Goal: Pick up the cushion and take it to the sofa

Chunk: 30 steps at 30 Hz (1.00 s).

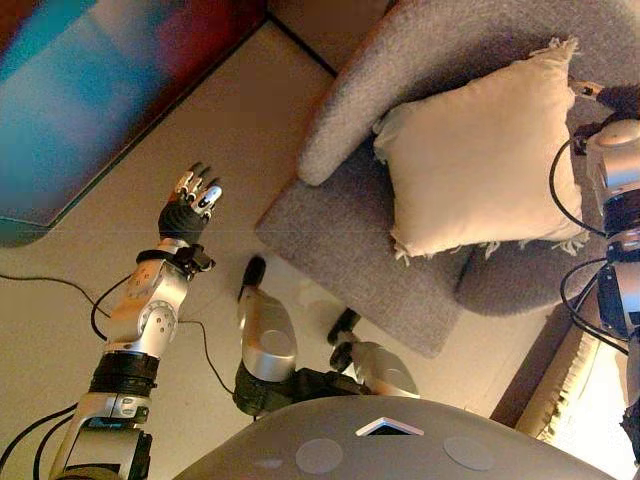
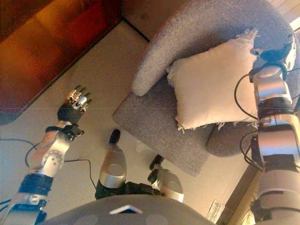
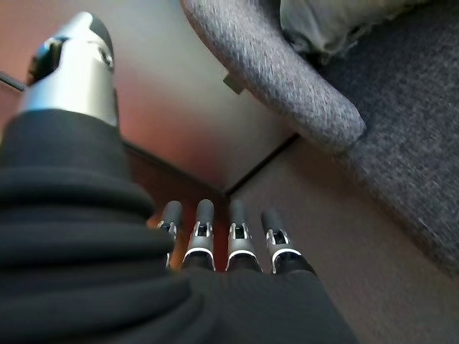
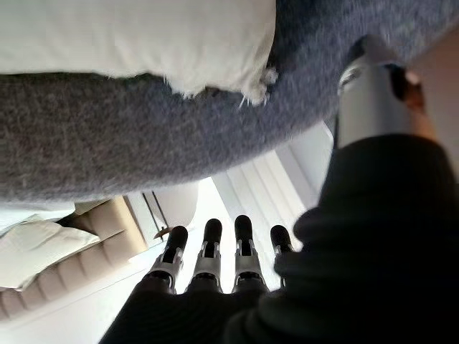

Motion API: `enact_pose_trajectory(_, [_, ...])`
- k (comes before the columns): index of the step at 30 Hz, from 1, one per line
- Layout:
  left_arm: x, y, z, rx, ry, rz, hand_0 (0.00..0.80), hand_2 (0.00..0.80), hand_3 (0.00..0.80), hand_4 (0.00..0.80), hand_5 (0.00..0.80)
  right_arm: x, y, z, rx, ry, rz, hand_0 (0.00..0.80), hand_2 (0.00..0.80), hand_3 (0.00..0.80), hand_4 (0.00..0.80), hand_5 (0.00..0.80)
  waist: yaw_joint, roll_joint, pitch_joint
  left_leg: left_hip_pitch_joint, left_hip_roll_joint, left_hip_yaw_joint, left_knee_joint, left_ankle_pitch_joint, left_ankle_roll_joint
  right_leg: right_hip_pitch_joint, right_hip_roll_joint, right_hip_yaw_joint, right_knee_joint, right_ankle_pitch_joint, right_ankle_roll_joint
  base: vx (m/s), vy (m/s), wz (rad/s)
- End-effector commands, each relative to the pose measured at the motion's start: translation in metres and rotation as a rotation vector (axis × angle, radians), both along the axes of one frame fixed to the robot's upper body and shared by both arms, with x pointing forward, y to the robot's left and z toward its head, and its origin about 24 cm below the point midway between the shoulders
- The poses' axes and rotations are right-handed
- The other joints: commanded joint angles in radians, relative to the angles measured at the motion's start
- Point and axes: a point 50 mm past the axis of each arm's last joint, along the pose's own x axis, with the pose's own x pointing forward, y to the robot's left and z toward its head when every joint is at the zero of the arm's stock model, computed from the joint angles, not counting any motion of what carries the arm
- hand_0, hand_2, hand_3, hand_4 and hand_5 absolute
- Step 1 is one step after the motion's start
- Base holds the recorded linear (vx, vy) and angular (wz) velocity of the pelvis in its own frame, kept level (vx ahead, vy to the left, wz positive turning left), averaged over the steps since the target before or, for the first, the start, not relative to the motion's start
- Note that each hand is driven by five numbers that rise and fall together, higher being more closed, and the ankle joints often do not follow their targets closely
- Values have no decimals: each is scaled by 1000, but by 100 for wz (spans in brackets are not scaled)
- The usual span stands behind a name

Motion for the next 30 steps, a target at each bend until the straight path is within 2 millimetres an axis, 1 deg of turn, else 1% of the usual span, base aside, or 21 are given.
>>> enact_pose_trajectory(1, [-12, -8, -3, -31, -11, -29, 0, 0, 0, 0, 0, -20, -32, 35, -148, -77, -129, 0, 0, 0, 0, 0, -35, 2, -145, 13, -5, 50, -5, 0, 54, 61, -87, 16, 60, -26, 83, 113, 88, -9])
enact_pose_trajectory(4, [-17, -10, -9, -39, 13, -24, 0, 0, 0, 0, 0, -26, -40, 38, -125, -128, -160, 0, 0, 0, 0, 0, -45, 10, -170, 40, -5, 60, -6, -11, 57, 72, -91, 28, 61, -27, 84, 112, 74, -17])
enact_pose_trajectory(7, [-21, -10, -13, -46, 30, -28, 0, 0, 0, 0, 0, -28, -41, 40, -50, -196, -110, 0, 0, 0, 0, 0, -53, 14, -191, 61, -9, 66, -13, -18, 60, 85, -96, 32, 60, -28, 84, 68, 51, -11])
enact_pose_trajectory(9, [-23, -11, -16, -47, 35, -31, 0, 0, 0, 0, 0, -25, -34, 38, 29, -257, -34, 0, 0, 0, 0, 0, -61, 17, -198, 73, -13, 70, -23, -18, 63, 87, -99, 34, 60, -27, 84, 8, 55, -20])
enact_pose_trajectory(11, [-25, -12, -20, -48, 45, -27, 0, 0, 0, 0, 0, -21, -21, 28, 141, -315, 87, 0, 0, 0, 0, 0, -77, 23, -207, 92, -15, 78, -38, -17, 68, 87, -102, 38, 63, -26, 83, -8, 67, -4])
enact_pose_trajectory(12, [-25, -12, -22, -53, 49, -20, 0, 0, 0, 0, 0, -21, -13, 20, 199, -336, 143, 0, 0, 0, 0, 0, -86, 26, -211, 100, -17, 82, -46, -16, 71, 86, -104, 40, 66, -26, 83, -14, 69, 1])
enact_pose_trajectory(13, [-26, -12, -25, -73, 58, -7, 0, 0, 0, 0, 0, -21, -1, 3, 297, -353, 227, 0, 0, 0, 0, 0, -99, 32, -214, 110, -19, 87, -56, -15, 75, 83, -107, 44, 71, -25, 81, -11, 61, 3])
enact_pose_trajectory(14, [-27, -12, -27, -83, 63, -1, 0, 0, 0, 0, 0, -23, 7, -7, 356, -366, 271, 0, 0, 0, 0, 0, -106, 35, -217, 118, -21, 89, -64, -13, 78, 81, -108, 48, 74, -26, 79, -13, 55, -1])
enact_pose_trajectory(16, [-25, -15, -28, -102, 50, 6, 0, 0, 0, 0, 0, -29, 33, -30, 507, -428, 411, 0, 0, 0, 0, 0, -131, 42, -222, 135, -25, 100, -88, -7, 86, 77, -109, 54, 81, -26, 77, -20, 42, -5])
enact_pose_trajectory(17, [-25, -16, -29, -108, 46, 8, 0, 0, 0, 0, 0, -34, 42, -39, 550, -446, 452, 0, 0, 0, 0, 0, -140, 44, -225, 141, -27, 106, -96, -5, 88, 75, -109, 56, 82, -26, 77, -33, 52, -7])
enact_pose_trajectory(19, [-23, -22, -31, -124, 29, 6, 0, 0, 0, 0, 0, -46, 59, -58, 698, -500, 558, 0, 0, 0, 0, 0, -161, 52, -231, 151, -33, 117, -112, -1, 93, 70, -110, 60, 84, -25, 78, -45, 56, -10])
enact_pose_trajectory(20, [-23, -24, -31, -129, 26, 5, 0, 0, 0, 0, 0, -50, 64, -66, 758, -518, 580, 0, 0, 0, 0, 0, -166, 54, -234, 154, -35, 121, -117, -1, 95, 68, -111, 60, 85, -22, 79, -47, 38, -4])
enact_pose_trajectory(22, [-23, -29, -33, -129, 23, 3, 0, 0, 0, 0, 0, -64, 78, -92, 903, -535, 597, 0, 0, 0, 0, 0, -179, 59, -241, 163, -42, 131, -127, -2, 100, 63, -115, 63, 86, -14, 82, -64, 25, 0])
enact_pose_trajectory(23, [-24, -31, -33, -129, 21, 4, 0, 0, 0, 0, 0, -70, 85, -102, 934, -529, 606, 0, 0, 0, 0, 0, -184, 63, -243, 167, -45, 137, -131, 0, 102, 62, -115, 62, 85, -13, 83, -79, 30, -2])
enact_pose_trajectory(25, [-25, -34, -34, -123, 15, 8, 0, 0, 0, 0, 0, -79, 100, -117, 907, -487, 639, 0, 0, 0, 0, 0, -197, 73, -249, 175, -51, 146, -141, 2, 107, 59, -116, 59, 81, -10, 85, -62, 47, -6])
enact_pose_trajectory(26, [-26, -36, -35, -122, 15, 11, 0, 0, 0, 0, 0, -82, 109, -121, 915, -473, 674, 0, 0, 0, 0, 0, -203, 78, -252, 177, -56, 148, -144, 2, 110, 57, -116, 59, 79, -7, 86, -47, 58, -13])
enact_pose_trajectory(27, [-27, -36, -36, -123, 16, 21, 0, 0, 0, 0, 0, -87, 121, -127, 950, -461, 721, 0, 0, 0, 0, 0, -211, 83, -256, 179, -62, 152, -150, 3, 112, 53, -117, 59, 76, -3, 88, -37, 53, -9])
enact_pose_trajectory(30, [-30, -31, -40, -129, 24, 51, 0, 0, 0, 0, 0, -102, 137, -146, 1094, -452, 768, 0, 0, 0, 0, 0, -227, 92, -264, 182, -70, 160, -152, 3, 114, 47, -118, 60, 71, 0, 89, -31, 47, -6])
